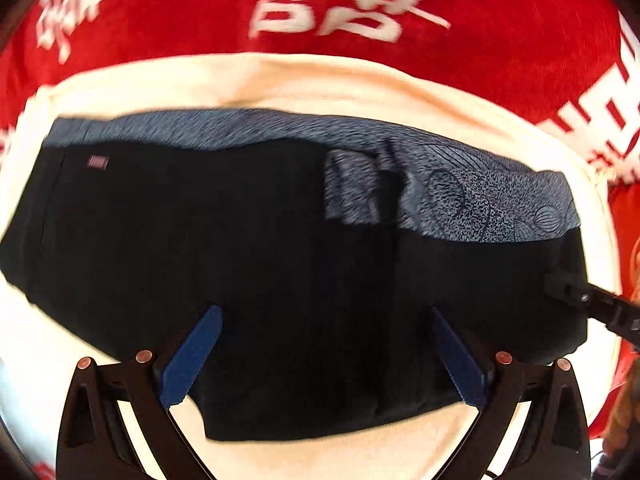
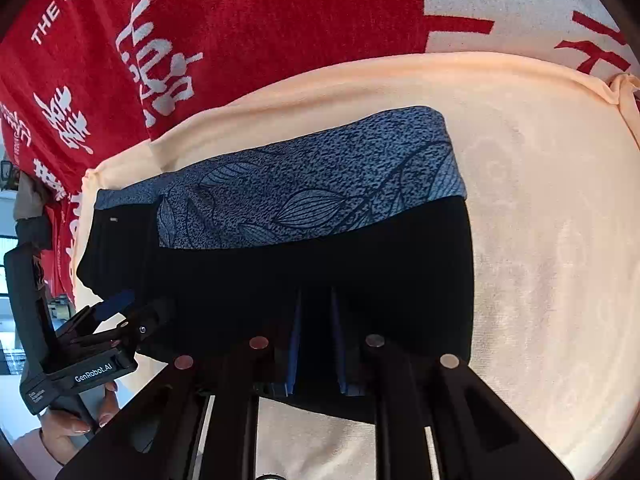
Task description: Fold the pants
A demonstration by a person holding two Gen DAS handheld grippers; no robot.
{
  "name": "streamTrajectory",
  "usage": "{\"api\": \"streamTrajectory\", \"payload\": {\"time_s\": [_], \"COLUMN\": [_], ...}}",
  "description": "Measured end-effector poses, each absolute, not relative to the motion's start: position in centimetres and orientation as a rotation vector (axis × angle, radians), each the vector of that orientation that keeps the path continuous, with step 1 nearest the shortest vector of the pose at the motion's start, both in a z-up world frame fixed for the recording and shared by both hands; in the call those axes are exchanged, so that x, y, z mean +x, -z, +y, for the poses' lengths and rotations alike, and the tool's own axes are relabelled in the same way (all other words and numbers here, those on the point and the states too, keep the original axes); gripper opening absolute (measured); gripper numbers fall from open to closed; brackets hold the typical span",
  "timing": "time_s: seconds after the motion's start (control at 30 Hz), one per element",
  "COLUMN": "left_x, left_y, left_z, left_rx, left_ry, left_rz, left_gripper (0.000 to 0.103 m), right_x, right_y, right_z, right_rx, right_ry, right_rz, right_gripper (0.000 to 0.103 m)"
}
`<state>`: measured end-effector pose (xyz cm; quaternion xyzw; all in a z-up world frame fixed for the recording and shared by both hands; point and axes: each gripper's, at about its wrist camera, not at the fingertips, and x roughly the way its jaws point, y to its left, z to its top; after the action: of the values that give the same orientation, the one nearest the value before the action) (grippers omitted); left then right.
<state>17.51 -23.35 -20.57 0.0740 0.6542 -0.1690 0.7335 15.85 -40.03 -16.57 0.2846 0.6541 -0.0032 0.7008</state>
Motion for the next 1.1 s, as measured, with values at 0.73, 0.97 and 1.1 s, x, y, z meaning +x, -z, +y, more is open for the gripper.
{"api": "streamTrajectory", "payload": {"time_s": [0.73, 0.97, 1.1], "left_x": [18.1, 19.0, 19.3], "left_y": [18.5, 19.6, 19.7], "left_z": [-10.3, -8.6, -7.6], "left_rx": [0.082, 0.039, 0.044], "left_ry": [0.284, 0.264, 0.259], "left_rz": [1.439, 1.453, 1.449], "left_gripper": [0.103, 0.103, 0.103], "right_x": [24.3, 23.7, 22.5], "right_y": [16.3, 15.4, 13.4], "right_z": [-25.8, -25.2, -25.6], "right_rx": [0.324, 0.391, 0.381], "right_ry": [-0.058, -0.101, -0.105], "right_rz": [1.532, 1.518, 1.486], "right_gripper": [0.020, 0.026, 0.027]}}
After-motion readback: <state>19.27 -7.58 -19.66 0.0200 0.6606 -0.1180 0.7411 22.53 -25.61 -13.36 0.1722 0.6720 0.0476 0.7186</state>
